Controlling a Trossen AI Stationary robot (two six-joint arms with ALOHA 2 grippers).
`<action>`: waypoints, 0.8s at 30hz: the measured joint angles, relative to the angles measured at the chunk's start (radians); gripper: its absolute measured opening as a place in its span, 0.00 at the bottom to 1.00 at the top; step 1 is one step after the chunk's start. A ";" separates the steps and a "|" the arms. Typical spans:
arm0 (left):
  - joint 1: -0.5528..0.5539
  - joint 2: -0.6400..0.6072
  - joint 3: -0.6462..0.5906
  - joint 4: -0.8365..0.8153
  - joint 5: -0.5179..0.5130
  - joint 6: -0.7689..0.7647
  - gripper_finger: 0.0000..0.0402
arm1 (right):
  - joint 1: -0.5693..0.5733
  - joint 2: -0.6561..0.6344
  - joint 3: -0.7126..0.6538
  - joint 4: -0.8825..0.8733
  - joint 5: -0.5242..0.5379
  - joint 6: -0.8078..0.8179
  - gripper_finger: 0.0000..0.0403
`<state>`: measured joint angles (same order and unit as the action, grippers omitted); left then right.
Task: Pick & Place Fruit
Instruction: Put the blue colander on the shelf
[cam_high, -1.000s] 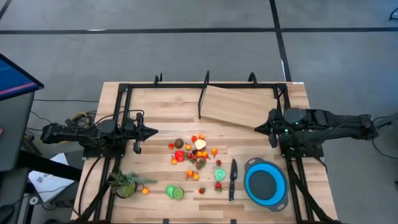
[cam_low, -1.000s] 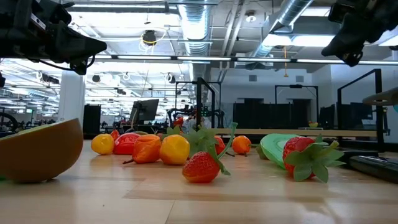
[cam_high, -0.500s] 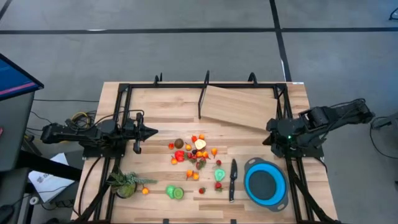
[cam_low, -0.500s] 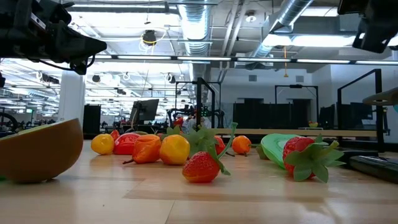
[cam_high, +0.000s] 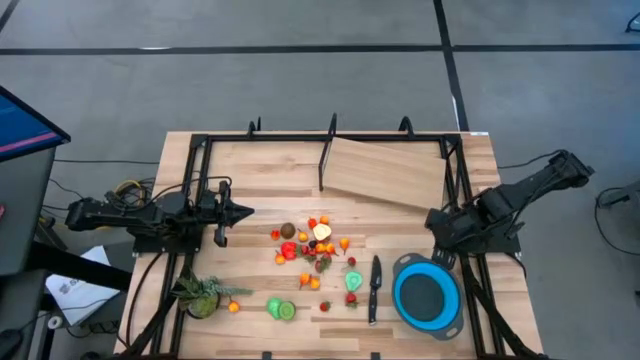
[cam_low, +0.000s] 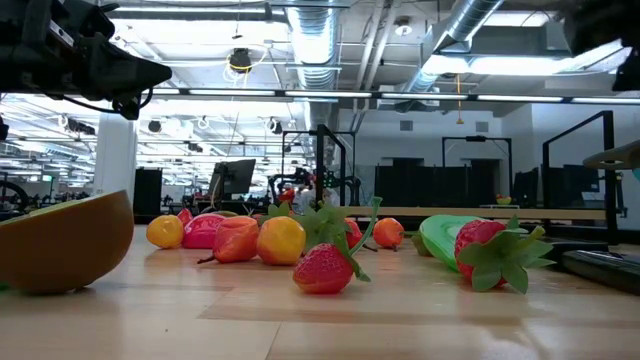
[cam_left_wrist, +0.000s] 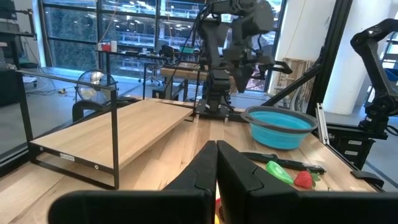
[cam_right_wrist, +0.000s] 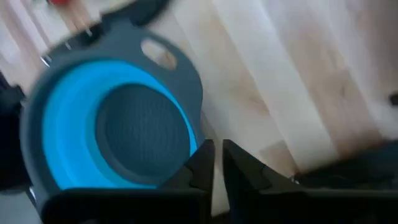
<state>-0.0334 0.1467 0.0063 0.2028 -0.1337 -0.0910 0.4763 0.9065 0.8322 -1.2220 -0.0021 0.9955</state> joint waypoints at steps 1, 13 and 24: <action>0.000 0.000 0.000 0.000 0.000 0.000 0.00 | 0.004 0.009 0.000 -0.002 -0.006 0.001 0.12; 0.000 0.000 0.000 0.001 0.000 0.000 0.00 | 0.016 0.057 0.000 0.003 -0.151 0.087 0.54; 0.000 0.000 0.000 0.001 0.000 0.000 0.00 | 0.016 0.057 0.000 0.011 -0.159 0.141 0.52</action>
<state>-0.0330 0.1467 0.0063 0.2035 -0.1337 -0.0910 0.4919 0.9630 0.8326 -1.2114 -0.1613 1.1363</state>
